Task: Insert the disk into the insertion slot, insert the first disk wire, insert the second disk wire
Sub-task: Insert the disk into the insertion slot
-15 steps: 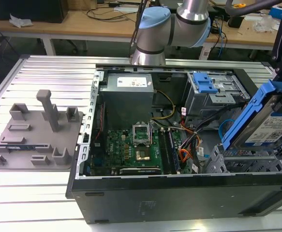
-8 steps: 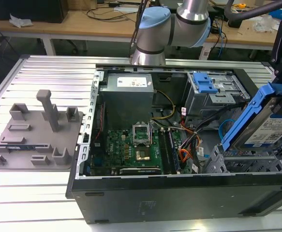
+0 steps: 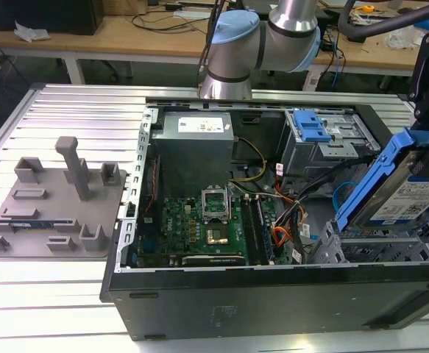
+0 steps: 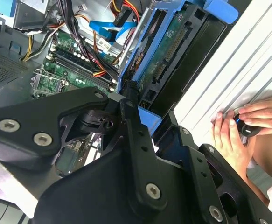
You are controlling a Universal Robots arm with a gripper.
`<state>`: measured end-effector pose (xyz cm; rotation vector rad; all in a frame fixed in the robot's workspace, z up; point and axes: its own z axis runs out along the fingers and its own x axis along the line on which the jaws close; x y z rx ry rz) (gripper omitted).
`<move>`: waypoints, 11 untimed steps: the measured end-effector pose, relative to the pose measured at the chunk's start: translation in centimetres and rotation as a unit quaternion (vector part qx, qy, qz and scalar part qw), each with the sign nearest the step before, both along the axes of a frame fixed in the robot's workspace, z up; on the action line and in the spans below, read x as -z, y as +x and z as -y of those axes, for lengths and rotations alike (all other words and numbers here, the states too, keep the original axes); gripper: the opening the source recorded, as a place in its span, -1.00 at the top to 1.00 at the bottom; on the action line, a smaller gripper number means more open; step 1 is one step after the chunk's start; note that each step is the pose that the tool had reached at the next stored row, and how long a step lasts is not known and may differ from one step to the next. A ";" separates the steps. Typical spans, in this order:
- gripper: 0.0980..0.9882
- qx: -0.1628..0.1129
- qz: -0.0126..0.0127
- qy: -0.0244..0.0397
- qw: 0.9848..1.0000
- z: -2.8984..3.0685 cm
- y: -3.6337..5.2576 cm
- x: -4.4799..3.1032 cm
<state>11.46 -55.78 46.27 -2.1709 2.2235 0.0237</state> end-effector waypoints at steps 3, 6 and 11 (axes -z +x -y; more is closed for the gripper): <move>0.40 0.000 0.000 0.000 1.000 -0.01 0.00 0.16; 0.40 0.000 0.000 0.000 1.000 -0.01 0.03 0.30; 0.40 0.001 0.000 0.000 1.000 -0.01 0.10 0.67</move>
